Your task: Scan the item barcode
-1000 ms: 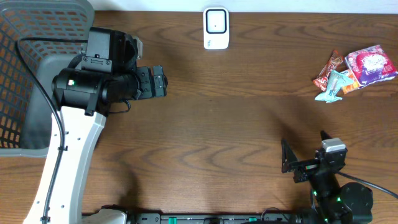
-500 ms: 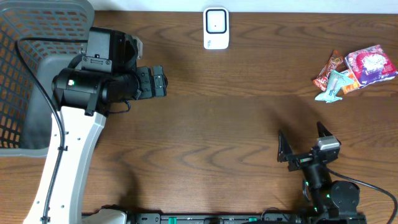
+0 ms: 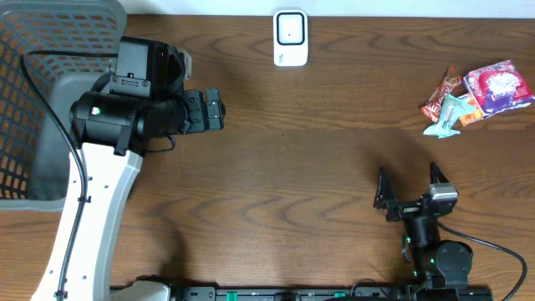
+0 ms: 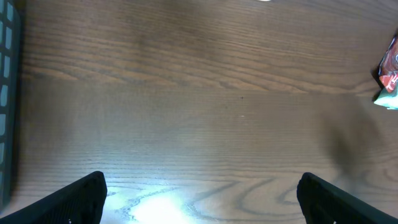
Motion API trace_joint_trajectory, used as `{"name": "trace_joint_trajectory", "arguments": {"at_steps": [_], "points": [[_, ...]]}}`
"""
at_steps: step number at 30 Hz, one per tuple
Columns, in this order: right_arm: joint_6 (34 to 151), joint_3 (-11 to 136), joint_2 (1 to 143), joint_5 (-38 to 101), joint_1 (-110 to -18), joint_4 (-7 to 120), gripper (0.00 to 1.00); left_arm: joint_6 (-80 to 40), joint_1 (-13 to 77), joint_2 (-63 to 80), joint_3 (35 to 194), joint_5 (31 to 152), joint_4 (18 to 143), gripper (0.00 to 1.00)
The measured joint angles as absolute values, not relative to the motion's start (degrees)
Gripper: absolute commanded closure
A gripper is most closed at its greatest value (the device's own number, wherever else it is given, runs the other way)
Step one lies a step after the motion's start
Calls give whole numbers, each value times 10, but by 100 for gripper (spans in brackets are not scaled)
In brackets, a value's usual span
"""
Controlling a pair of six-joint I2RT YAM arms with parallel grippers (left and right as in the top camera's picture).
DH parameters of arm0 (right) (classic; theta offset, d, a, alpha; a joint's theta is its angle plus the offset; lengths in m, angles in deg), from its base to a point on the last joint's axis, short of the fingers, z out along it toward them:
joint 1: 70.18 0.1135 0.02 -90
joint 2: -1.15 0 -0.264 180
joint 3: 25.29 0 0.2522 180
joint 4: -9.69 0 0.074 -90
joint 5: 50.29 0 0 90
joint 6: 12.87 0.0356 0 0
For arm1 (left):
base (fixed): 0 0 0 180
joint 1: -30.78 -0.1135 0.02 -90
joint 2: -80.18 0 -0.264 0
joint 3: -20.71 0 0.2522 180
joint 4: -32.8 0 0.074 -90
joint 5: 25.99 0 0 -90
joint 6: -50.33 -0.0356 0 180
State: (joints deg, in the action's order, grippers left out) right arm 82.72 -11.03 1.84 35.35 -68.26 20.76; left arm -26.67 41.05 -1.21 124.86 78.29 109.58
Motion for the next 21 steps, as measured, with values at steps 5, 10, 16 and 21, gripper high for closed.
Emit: {"name": "trace_joint_trajectory", "arguments": {"at_steps": [5, 10, 16, 21], "points": [[830, -111, 18, 372, -683, 274, 1, -267, 410, -12, 1249, 783, 1096, 2], [820, -111, 18, 380, -683, 275, 1, -267, 410, -12, 1249, 783, 1096, 2], [796, -111, 18, 380, -683, 275, 1, -267, 410, -12, 1249, 783, 1096, 2], [778, -111, 18, 380, -683, 275, 1, -267, 410, -12, 1249, 783, 1096, 2]]}}
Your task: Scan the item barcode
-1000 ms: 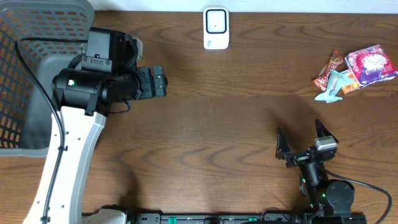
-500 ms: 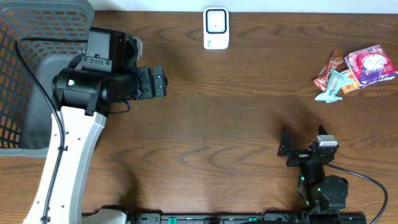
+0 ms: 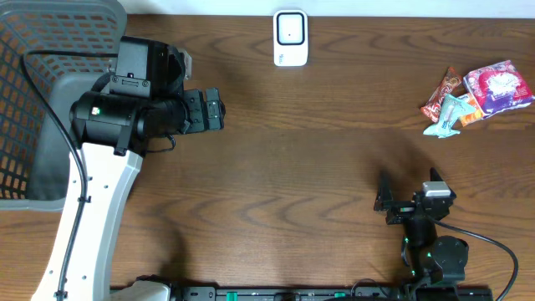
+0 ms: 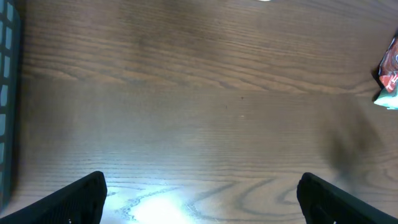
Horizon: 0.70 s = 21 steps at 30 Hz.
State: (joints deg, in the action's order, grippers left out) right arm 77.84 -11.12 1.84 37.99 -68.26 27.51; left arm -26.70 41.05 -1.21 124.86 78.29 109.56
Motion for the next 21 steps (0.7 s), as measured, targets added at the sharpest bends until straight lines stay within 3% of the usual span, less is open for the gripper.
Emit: {"name": "trace_joint_trajectory", "arguments": {"at_steps": [21], "points": [[773, -111, 18, 380, -683, 275, 1, -267, 410, -12, 1249, 783, 1096, 2]]}}
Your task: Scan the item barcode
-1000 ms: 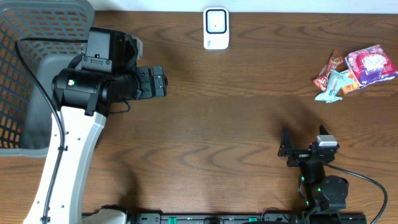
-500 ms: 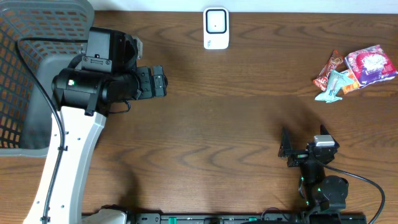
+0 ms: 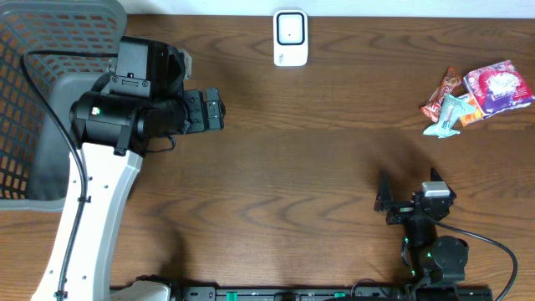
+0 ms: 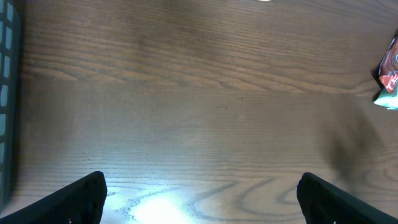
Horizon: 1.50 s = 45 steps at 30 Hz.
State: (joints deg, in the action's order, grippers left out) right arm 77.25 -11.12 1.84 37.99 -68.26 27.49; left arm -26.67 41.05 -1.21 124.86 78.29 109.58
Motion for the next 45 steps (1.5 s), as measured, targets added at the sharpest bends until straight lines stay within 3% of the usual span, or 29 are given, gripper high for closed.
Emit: {"name": "trace_joint_trajectory", "arguments": {"at_steps": [32, 38, 45], "points": [[773, -111, 18, 380, -683, 275, 1, -284, 410, -6, 1244, 756, 1108, 2], [773, -111, 18, 380, -683, 275, 1, -323, 410, 54, 1167, 756, 1093, 2], [773, -111, 18, 380, -683, 275, 1, -365, 407, 159, 1008, 756, 988, 2]]}}
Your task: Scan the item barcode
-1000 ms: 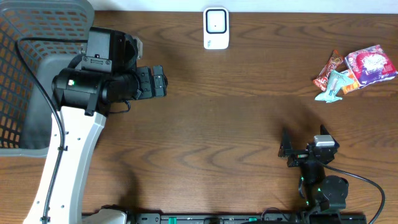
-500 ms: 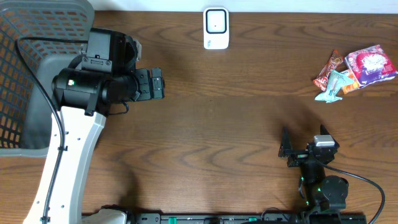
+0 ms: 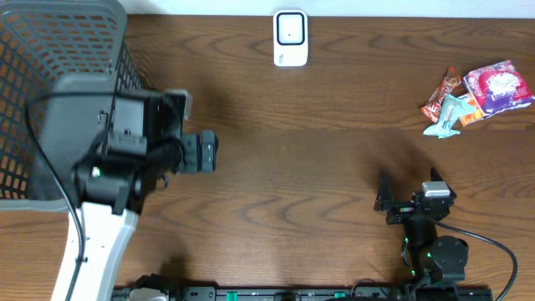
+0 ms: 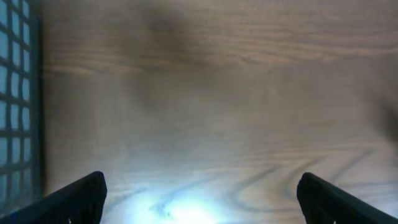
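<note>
The white barcode scanner (image 3: 290, 38) stands at the back centre of the wooden table. Several snack packets (image 3: 476, 94) lie in a small pile at the back right: a pink-red pouch, a brown bar and a teal wrapper. My left gripper (image 3: 206, 152) hangs over the table's left-middle, pointing right. In the left wrist view the left gripper (image 4: 202, 199) is open, its dark fingers (image 4: 78, 198) far apart over bare wood, with nothing between them. My right gripper (image 3: 407, 180) sits low at the front right, open and empty, well short of the packets.
A grey mesh basket (image 3: 50, 50) fills the back left corner, partly under my left arm. Its wall shows at the left edge of the left wrist view as the basket (image 4: 15, 93). The right arm's cable trails at the front edge.
My left arm has moved toward the front of the table and slightly left. The basket wall now shows more in its wrist view and the packets have left it. The right arm has not moved.
At first the left gripper hung open beside the basket and the right gripper stood open at the front right. The right gripper then sat slightly lower and stayed there. The left arm held still until its shift toward the front by now.
</note>
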Motion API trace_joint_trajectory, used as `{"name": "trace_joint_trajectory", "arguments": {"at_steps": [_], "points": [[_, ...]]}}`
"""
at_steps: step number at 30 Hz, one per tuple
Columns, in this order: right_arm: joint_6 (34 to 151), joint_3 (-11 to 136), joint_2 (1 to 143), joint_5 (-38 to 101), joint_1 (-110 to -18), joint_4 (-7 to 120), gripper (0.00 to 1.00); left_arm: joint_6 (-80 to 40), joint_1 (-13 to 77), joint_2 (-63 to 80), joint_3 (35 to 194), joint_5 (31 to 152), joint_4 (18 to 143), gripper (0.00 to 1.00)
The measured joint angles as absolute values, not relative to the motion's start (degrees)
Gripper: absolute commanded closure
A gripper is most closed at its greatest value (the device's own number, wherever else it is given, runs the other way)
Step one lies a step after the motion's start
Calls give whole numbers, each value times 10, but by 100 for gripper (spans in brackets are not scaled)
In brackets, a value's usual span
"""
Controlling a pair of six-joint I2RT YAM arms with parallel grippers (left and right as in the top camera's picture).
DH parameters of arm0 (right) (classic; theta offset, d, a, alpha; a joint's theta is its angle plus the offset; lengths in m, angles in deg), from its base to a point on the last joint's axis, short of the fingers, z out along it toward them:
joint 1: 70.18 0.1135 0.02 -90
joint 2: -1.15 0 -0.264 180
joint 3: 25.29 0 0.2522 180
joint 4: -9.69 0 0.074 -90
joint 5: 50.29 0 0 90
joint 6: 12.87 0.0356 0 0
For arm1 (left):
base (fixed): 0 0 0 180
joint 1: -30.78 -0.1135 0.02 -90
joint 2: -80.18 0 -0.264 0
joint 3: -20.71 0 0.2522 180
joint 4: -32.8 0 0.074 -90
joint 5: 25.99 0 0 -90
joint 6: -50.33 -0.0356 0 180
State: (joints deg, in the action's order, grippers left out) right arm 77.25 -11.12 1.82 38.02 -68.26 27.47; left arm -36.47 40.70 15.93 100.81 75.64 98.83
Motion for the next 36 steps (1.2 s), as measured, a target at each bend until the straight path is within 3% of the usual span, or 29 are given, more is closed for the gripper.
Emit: {"name": "trace_joint_trajectory", "arguments": {"at_steps": [12, 24, 36], "points": [[773, -111, 18, 380, -683, 275, 1, -391, 342, 376, 835, 731, 977, 2], [773, -111, 18, 380, -683, 275, 1, -413, 339, 454, 647, 716, 794, 2], [773, -111, 18, 380, -683, 275, 1, -432, 338, 612, 578, 695, 783, 2]]}}
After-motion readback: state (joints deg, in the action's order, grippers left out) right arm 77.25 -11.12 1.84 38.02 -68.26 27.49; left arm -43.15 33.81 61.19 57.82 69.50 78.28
